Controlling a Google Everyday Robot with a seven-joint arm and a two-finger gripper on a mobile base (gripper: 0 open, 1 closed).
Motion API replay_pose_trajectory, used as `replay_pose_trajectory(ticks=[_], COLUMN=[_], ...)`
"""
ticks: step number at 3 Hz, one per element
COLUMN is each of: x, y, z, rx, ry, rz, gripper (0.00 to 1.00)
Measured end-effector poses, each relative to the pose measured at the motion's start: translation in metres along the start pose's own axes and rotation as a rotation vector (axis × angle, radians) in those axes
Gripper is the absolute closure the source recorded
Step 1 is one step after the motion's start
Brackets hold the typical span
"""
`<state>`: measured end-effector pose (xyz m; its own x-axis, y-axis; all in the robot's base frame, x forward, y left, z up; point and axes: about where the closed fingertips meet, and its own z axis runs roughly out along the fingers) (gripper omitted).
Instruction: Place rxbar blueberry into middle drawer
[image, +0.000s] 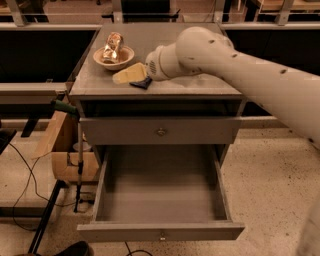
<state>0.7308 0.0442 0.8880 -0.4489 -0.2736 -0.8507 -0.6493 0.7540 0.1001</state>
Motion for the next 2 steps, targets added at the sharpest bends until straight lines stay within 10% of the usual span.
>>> replay_pose_trajectory(ticks=[2], x=[0.003], y=[-0.005], z=[0.066], rx=[-0.037], ry=[0.044], rz=[-0.05], gripper=[0.0])
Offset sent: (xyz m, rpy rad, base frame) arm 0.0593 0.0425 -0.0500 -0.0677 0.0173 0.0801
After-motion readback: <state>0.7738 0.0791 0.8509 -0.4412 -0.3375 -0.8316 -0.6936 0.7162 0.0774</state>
